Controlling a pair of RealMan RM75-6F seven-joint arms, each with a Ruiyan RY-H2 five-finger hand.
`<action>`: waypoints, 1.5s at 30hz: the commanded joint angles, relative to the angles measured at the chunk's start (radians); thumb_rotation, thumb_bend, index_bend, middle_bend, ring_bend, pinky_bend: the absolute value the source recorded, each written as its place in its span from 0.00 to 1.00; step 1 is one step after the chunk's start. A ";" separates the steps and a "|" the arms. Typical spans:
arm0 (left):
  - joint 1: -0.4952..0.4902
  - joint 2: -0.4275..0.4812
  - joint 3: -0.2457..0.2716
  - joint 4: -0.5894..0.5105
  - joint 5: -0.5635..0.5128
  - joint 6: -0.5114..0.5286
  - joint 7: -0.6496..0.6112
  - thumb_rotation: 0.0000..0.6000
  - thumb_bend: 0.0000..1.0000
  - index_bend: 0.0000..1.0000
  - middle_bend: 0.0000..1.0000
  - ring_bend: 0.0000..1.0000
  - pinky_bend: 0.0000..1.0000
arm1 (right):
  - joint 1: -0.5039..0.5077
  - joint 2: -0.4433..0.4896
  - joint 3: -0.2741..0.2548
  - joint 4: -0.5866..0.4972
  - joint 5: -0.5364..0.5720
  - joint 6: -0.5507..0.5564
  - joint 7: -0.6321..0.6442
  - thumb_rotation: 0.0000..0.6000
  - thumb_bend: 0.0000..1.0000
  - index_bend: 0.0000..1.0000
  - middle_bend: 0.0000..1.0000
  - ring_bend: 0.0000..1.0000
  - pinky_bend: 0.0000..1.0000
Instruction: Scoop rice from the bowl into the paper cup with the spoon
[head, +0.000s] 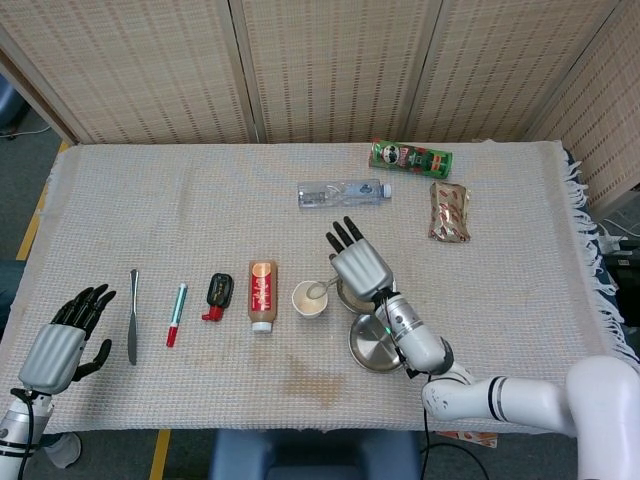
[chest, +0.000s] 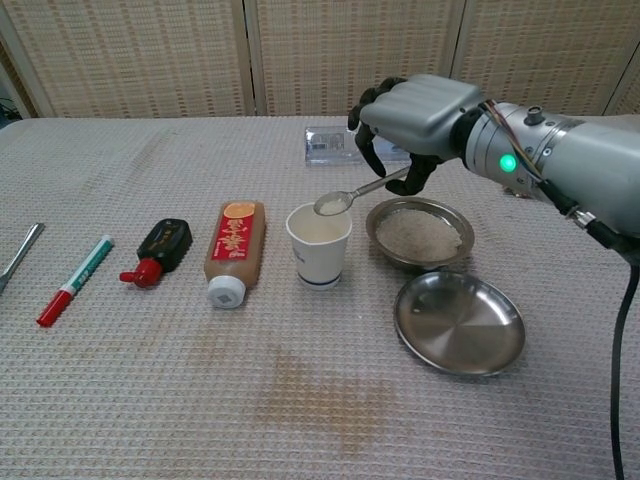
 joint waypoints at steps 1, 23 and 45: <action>-0.001 0.000 0.000 0.000 0.001 -0.001 0.001 1.00 0.48 0.00 0.00 0.00 0.17 | 0.031 -0.003 -0.031 -0.009 0.027 0.014 -0.112 1.00 0.41 0.76 0.14 0.00 0.00; 0.005 0.002 0.001 -0.003 0.008 0.012 0.007 1.00 0.48 0.00 0.00 0.00 0.17 | 0.167 0.040 -0.170 -0.124 -0.110 0.122 -0.685 1.00 0.41 0.74 0.14 0.00 0.00; 0.003 0.007 0.001 0.000 0.008 0.008 -0.008 1.00 0.48 0.00 0.00 0.00 0.18 | 0.233 0.016 -0.242 -0.083 -0.206 0.083 -0.960 1.00 0.41 0.74 0.14 0.00 0.00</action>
